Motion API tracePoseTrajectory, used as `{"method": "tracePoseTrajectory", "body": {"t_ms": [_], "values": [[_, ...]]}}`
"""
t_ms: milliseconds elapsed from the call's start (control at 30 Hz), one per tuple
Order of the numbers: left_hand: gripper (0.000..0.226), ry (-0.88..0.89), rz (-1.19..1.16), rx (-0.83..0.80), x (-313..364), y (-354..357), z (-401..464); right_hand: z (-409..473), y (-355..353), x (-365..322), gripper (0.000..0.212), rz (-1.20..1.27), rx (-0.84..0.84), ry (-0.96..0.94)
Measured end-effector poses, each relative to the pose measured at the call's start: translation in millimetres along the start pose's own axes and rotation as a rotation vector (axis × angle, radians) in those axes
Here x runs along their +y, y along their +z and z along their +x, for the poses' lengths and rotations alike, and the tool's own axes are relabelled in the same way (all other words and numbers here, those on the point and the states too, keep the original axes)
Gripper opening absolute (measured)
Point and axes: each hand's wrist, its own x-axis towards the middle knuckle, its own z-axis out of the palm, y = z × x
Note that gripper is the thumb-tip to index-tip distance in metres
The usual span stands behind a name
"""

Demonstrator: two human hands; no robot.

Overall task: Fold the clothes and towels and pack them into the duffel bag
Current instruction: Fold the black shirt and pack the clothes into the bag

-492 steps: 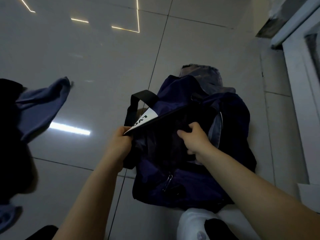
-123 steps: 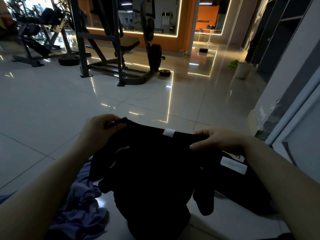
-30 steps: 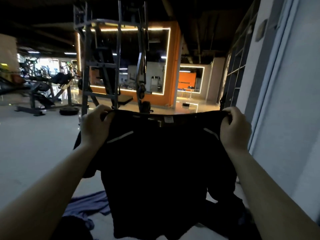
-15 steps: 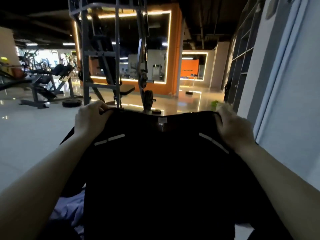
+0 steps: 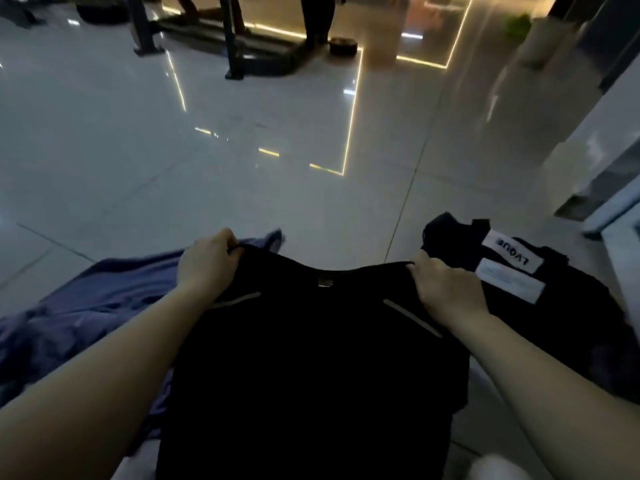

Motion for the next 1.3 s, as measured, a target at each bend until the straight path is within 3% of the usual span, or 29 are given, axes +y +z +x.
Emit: {"method": "tracePoseTrajectory", "body": {"t_ms": [267, 367, 433, 500, 633, 733, 867, 967, 1067, 1133, 1200, 1300], "values": [[0.024, -0.091, -0.041, 0.045, -22.4, 105.3, 113.2, 122.7, 106.6, 8.5, 0.038, 0.081, -0.03, 0.136], [0.043, -0.033, 0.078, 0.114, -33.1, 143.0, 112.1, 136.1, 137.9, 6.1, 0.045, 0.131, -0.004, 0.148], [0.052, 0.128, 0.136, 0.051, -39.0, 177.3, 80.0, 122.4, 154.3, 4.0, 0.045, 0.198, 0.005, 0.159], [0.059, 0.249, 0.136, -0.126, -36.3, 208.7, 35.1, 95.4, 168.7, 1.6, 0.043, 0.278, -0.042, 0.157], [0.069, 0.214, 0.321, -0.477, -37.7, 252.8, -37.9, 20.1, 207.4, -6.1, 0.054, 0.253, -0.371, 0.119], [0.07, 0.178, 0.341, -0.481, -45.2, 254.1, -58.5, -16.9, 225.5, -14.1, 0.061, 0.166, -0.47, 0.143], [0.067, 0.219, 0.358, -0.474, -68.0, 240.8, -88.2, -55.2, 225.3, -24.5, 0.074, 0.174, -0.409, 0.15], [0.067, 0.271, 0.366, -0.501, -83.1, 230.1, -119.3, -95.0, 220.7, -37.0, 0.072, 0.146, -0.361, 0.138], [0.067, 0.311, 0.34, -0.428, -88.7, 221.5, -137.2, -106.4, 211.9, -45.2, 0.065, 0.184, -0.224, 0.135], [0.064, 0.335, 0.28, -0.342, -76.2, 217.8, -134.6, -93.4, 207.8, -37.6, 0.057, 0.28, -0.029, 0.313], [0.06, 0.378, 0.23, -0.25, -51.5, 219.5, -118.4, -69.6, 202.4, -20.0, 0.047, 0.43, 0.121, 0.606], [0.058, 0.445, 0.212, -0.262, -11.3, 237.4, -82.5, -39.9, 198.1, 13.0, 0.04, 0.425, -0.065, 0.801]]}}
